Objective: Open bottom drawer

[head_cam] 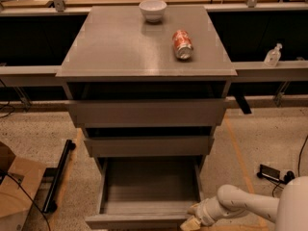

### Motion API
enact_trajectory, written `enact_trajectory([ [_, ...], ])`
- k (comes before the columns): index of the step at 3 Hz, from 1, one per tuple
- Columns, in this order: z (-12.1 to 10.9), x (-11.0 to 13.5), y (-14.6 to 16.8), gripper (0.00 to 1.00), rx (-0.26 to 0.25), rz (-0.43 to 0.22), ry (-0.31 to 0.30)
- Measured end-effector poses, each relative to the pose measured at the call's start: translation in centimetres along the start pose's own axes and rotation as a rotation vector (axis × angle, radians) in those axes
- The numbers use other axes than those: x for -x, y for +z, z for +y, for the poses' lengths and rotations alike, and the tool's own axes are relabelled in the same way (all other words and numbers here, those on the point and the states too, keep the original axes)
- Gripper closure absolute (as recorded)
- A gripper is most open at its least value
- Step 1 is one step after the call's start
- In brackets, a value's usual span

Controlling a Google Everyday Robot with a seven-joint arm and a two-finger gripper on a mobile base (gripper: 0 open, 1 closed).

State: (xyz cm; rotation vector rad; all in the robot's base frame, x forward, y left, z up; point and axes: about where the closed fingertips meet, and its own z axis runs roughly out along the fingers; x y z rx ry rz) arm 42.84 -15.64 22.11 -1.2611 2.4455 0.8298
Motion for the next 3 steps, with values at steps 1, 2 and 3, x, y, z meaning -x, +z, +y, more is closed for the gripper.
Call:
enact_trajectory([
  [1, 3.4, 1.8, -3.0, 0.00, -0.054, -0.025, -0.061],
  [2, 6.1, 3.8, -6.0, 0.00, -0.121, -0.043, -0.134],
  [3, 7.2, 5.7, -8.4, 0.00, -0.189, -0.060, -0.192],
])
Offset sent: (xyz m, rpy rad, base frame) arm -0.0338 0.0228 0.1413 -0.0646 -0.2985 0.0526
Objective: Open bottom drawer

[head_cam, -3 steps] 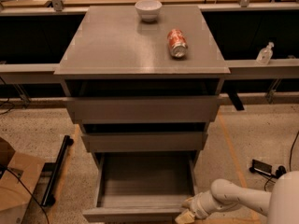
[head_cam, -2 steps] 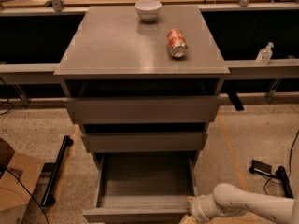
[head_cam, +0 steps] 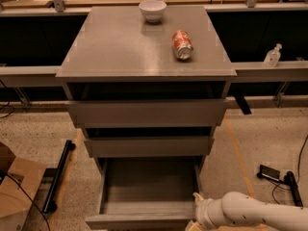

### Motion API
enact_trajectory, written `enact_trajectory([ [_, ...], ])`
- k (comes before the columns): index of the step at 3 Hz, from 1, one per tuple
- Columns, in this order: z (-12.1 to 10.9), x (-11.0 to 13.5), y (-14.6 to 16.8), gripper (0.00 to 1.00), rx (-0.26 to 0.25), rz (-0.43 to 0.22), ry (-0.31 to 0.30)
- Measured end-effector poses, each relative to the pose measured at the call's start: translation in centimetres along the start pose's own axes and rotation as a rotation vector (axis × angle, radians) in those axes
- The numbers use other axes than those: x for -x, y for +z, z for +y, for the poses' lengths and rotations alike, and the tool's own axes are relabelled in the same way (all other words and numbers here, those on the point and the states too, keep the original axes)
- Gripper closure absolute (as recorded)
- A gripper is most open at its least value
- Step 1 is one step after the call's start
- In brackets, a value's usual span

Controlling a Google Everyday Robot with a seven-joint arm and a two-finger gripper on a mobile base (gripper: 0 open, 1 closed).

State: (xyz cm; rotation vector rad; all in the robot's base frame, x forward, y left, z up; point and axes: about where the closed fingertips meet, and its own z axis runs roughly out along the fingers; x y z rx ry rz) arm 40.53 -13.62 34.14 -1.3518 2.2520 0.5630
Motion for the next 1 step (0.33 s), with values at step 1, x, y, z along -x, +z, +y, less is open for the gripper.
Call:
enact_trajectory([
  [1, -0.02, 0.27, -0.37, 0.00, -0.009, 0.000, -0.009],
])
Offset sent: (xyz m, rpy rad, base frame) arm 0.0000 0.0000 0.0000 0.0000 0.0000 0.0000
